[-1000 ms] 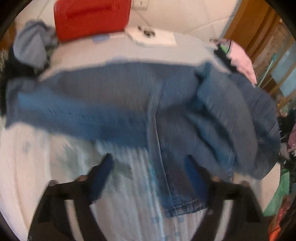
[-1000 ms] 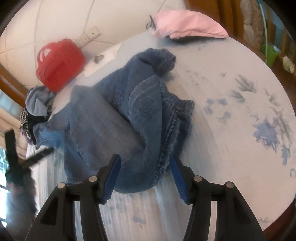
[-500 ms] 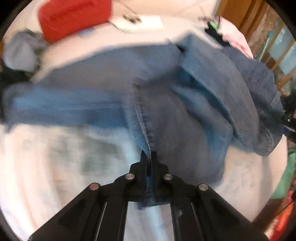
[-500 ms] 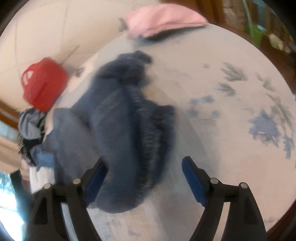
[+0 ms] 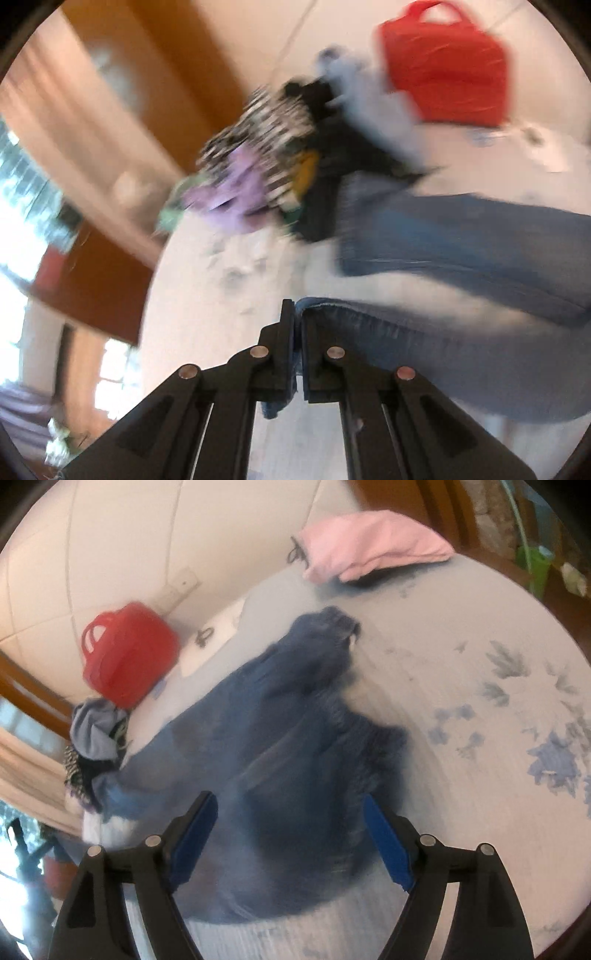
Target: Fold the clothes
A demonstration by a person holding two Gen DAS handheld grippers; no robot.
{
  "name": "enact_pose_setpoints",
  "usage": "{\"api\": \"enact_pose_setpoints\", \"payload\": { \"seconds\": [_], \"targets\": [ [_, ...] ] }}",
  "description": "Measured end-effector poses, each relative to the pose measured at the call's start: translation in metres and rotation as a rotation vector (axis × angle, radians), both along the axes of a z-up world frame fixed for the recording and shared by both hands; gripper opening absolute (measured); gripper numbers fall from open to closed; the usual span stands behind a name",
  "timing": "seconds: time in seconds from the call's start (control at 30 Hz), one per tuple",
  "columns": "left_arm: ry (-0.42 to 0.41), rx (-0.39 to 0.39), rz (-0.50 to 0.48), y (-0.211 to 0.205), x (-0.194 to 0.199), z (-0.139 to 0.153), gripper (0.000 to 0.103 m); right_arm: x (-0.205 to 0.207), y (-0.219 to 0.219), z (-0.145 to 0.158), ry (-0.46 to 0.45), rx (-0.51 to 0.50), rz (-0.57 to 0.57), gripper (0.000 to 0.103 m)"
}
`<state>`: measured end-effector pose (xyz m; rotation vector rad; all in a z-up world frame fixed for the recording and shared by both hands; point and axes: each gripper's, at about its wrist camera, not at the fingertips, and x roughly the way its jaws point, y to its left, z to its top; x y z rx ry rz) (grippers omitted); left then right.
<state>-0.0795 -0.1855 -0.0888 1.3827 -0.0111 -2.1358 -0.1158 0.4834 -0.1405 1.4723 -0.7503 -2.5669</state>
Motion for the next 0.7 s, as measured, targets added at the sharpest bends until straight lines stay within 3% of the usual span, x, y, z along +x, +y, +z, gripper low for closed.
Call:
{"api": "enact_pose_setpoints", "payload": {
  "seconds": [0.07,0.1,0.17,0.23,0.27,0.43,0.7],
  "targets": [
    [-0.007,0.118,0.03,-0.028,-0.002,-0.023,0.006,-0.004,0.006,-0.005,-0.033,0.022,-0.041,0.082],
    [0.002,0.188,0.041,-0.038,-0.003,-0.033,0.013,-0.007,0.009,-0.011,-0.055,0.027,-0.058,0.082],
    [0.033,0.267,0.057,-0.044,-0.001,-0.041,0.037,-0.014,0.013,-0.021,-0.097,0.04,-0.086,0.082],
    [0.097,0.302,0.064,-0.045,0.008,-0.037,0.075,-0.022,0.014,-0.03,-0.13,0.061,-0.097,0.08],
    [0.129,0.319,0.068,-0.045,0.012,-0.035,0.081,-0.026,0.014,-0.034,-0.14,0.07,-0.102,0.08],
    [0.129,0.328,0.089,-0.057,0.03,-0.038,0.084,-0.041,0.011,-0.047,-0.16,0.101,-0.136,0.08],
    [0.067,0.321,0.089,-0.054,0.032,-0.095,0.084,-0.041,0.005,-0.058,-0.185,0.081,-0.181,0.08]
  ]
}}
